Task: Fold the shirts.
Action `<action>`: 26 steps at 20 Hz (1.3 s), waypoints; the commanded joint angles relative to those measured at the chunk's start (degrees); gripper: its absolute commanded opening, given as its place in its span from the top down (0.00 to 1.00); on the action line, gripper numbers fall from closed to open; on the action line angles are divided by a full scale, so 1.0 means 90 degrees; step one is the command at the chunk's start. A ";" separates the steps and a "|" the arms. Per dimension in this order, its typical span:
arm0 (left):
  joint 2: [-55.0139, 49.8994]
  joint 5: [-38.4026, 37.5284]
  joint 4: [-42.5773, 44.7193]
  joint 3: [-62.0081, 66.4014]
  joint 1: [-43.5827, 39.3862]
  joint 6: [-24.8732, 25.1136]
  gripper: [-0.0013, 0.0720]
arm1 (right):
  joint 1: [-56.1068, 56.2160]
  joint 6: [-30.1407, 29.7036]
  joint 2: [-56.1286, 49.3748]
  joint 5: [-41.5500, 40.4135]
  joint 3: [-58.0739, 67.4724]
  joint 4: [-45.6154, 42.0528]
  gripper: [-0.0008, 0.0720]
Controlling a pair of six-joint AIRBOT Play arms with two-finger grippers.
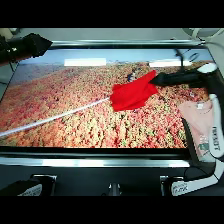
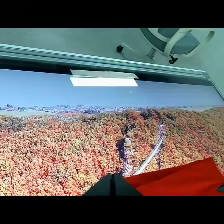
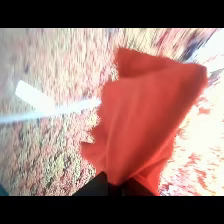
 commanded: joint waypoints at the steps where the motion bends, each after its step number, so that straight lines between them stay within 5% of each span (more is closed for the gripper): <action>1: -0.0005 0.0214 0.0002 -0.0095 -0.0010 0.0027 0.95 | -0.1263 0.0340 0.1027 0.0585 0.0100 -0.0376 0.97; 13: -0.0002 0.0209 -0.0002 -0.0245 -0.0180 0.0469 0.95 | -0.4945 0.1013 0.2620 0.2603 0.0100 -0.1581 0.97; 16: -0.0002 0.0216 -0.0002 -0.0245 -0.0216 0.0508 0.95 | -0.5253 0.1027 0.2905 0.3223 0.0087 -0.3072 0.97; 20: -0.0002 0.0214 -0.0002 -0.0245 -0.0228 0.0508 0.95 | -0.5253 0.1401 0.3271 0.2958 -0.0619 -0.4813 0.97; 26: -0.0002 0.0202 -0.0002 -0.0245 -0.0248 0.0505 0.95 | -0.5253 0.2132 0.3988 0.1736 -0.3660 -0.4903 0.97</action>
